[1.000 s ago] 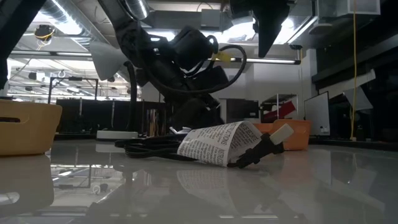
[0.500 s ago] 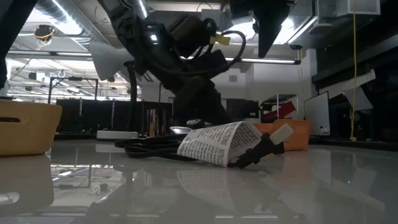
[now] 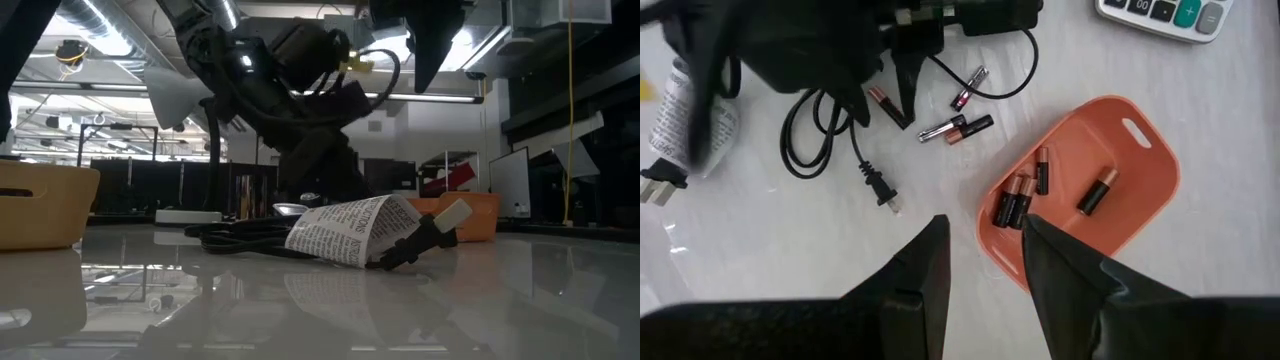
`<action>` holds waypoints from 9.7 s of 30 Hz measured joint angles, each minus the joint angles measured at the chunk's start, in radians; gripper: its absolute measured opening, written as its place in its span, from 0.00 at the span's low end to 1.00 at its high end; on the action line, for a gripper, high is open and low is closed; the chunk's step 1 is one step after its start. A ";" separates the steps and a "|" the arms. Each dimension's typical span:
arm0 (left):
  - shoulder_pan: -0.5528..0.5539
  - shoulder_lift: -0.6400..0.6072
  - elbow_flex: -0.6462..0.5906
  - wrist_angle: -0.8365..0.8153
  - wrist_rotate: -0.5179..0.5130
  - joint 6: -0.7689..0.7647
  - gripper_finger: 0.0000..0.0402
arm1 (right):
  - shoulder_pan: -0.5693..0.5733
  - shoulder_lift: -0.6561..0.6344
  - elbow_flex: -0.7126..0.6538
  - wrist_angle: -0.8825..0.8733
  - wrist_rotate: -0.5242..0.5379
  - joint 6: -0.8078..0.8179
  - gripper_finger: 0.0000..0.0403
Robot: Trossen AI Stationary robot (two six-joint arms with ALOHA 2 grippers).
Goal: Sort batteries
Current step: Put the brown battery into the orange bin, then put the silver battery into the yellow bin, then put the brown battery into the orange bin
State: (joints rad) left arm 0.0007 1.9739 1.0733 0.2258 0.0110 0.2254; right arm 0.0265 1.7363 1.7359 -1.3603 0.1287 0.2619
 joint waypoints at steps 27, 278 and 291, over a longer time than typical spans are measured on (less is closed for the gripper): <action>0.001 0.050 0.003 -0.095 -0.074 -0.080 0.27 | 0.000 0.000 0.000 -0.056 -0.043 0.003 0.30; -0.246 -0.295 0.092 -1.554 0.203 -0.232 0.10 | -0.001 -0.113 -0.842 1.128 0.035 0.261 0.30; -0.266 -0.295 0.021 -1.532 0.174 -0.330 0.34 | 0.000 -0.114 -0.842 1.131 0.034 0.278 0.30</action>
State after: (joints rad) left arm -0.2657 1.6791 1.0943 -1.3066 0.1852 -0.1042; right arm 0.0261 1.6226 0.8940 -0.2289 0.1631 0.5400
